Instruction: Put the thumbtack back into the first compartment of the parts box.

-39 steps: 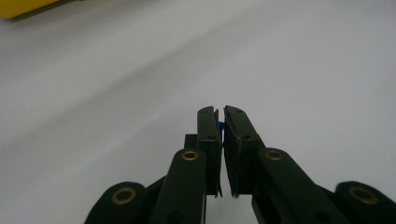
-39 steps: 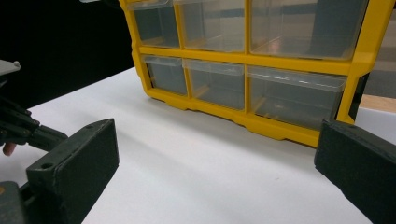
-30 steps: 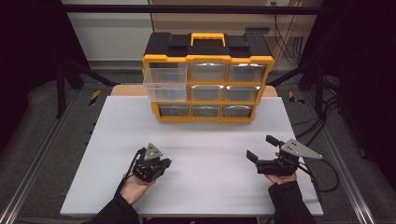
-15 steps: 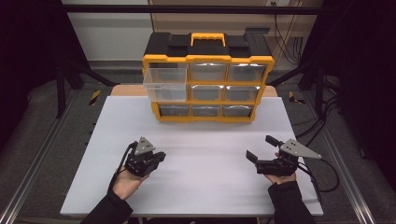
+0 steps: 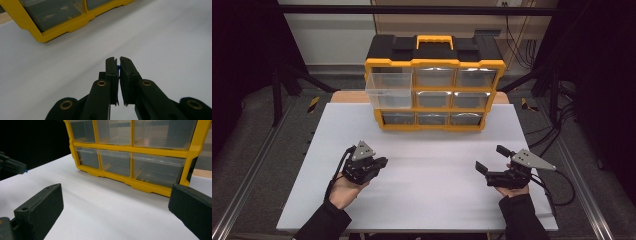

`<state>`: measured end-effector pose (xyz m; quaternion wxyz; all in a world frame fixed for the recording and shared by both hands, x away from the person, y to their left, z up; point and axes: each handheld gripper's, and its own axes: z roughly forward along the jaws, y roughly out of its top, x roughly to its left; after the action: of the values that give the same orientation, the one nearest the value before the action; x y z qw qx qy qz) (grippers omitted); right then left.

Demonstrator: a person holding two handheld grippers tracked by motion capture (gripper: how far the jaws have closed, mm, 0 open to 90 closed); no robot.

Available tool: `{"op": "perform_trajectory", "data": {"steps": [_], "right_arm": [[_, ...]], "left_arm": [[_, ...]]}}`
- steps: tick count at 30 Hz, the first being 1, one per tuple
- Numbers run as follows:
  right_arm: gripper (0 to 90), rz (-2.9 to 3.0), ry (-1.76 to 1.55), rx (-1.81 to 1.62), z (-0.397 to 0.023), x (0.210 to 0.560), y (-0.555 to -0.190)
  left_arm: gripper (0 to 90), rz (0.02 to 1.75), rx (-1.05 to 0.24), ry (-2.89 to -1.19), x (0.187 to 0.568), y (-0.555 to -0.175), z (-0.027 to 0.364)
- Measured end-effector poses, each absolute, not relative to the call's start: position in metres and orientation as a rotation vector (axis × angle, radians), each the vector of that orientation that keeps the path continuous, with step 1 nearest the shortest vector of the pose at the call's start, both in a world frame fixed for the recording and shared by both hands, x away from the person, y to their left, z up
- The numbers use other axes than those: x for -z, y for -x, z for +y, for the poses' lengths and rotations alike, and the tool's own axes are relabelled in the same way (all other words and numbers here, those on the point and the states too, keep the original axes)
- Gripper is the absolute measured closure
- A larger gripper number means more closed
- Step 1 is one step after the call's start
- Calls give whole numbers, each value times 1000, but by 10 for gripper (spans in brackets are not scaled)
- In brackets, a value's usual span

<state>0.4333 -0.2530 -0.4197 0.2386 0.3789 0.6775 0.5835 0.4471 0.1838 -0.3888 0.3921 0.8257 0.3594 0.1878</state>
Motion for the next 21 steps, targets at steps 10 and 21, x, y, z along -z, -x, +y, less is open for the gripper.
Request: {"op": "perform_trajectory", "data": {"steps": [10,21], "right_arm": [[4,1859,-1034,-1603,-253,420,-433],[4,1864,-1032,-1592,-253,420,-434]], "left_arm": [[850,882,-487,-2099,373,-449,181],[850,860,-506,-2093,353,-452,181]]}}
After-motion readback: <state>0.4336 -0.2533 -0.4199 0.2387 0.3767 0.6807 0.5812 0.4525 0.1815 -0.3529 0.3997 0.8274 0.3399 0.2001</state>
